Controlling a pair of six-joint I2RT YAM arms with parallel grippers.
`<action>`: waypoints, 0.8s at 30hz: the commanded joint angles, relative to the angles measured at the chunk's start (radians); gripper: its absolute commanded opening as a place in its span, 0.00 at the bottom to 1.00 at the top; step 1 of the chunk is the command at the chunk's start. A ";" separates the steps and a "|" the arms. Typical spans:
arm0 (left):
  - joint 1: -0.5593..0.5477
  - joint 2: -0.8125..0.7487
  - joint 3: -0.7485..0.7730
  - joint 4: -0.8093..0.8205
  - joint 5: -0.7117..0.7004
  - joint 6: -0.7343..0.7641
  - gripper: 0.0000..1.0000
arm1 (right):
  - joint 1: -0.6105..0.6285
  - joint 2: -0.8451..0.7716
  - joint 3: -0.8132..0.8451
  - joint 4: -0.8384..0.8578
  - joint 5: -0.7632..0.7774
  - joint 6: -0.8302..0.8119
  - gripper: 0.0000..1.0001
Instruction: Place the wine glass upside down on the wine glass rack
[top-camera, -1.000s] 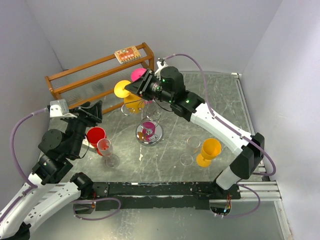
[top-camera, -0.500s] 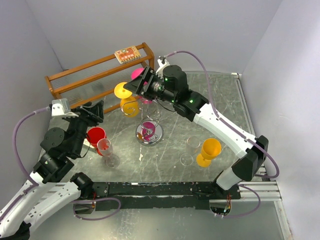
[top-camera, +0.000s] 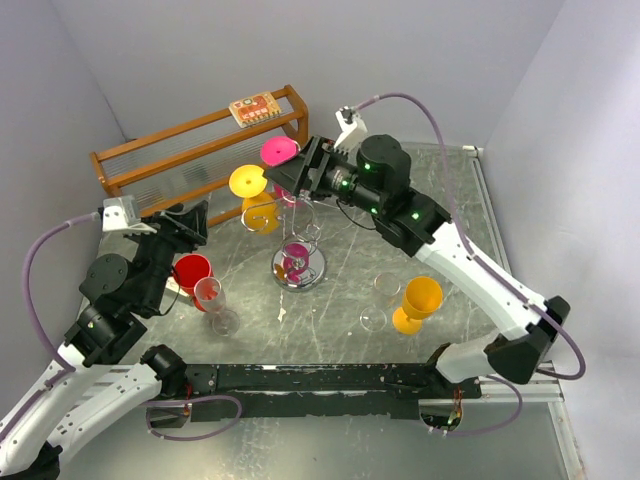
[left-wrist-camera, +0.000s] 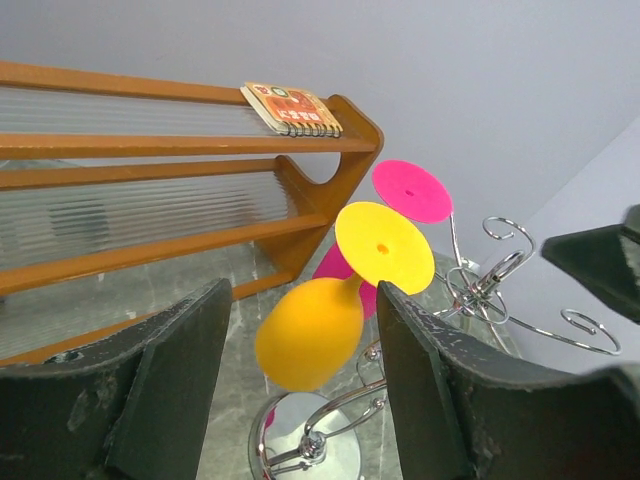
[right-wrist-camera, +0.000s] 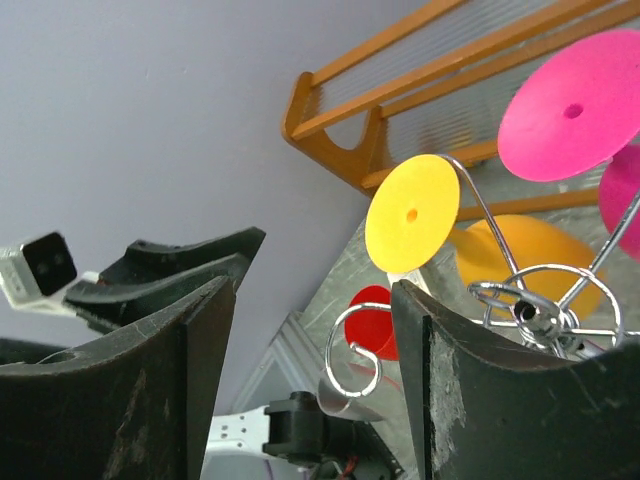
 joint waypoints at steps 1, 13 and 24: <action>-0.004 -0.008 0.035 -0.011 0.038 0.009 0.71 | -0.002 -0.098 -0.041 0.008 0.009 -0.193 0.64; -0.004 0.019 0.071 0.004 0.182 0.111 0.82 | -0.003 -0.326 -0.070 -0.498 0.589 -0.304 0.61; -0.004 0.044 0.091 0.042 0.257 0.169 0.87 | -0.003 -0.367 -0.097 -0.908 0.554 -0.295 0.55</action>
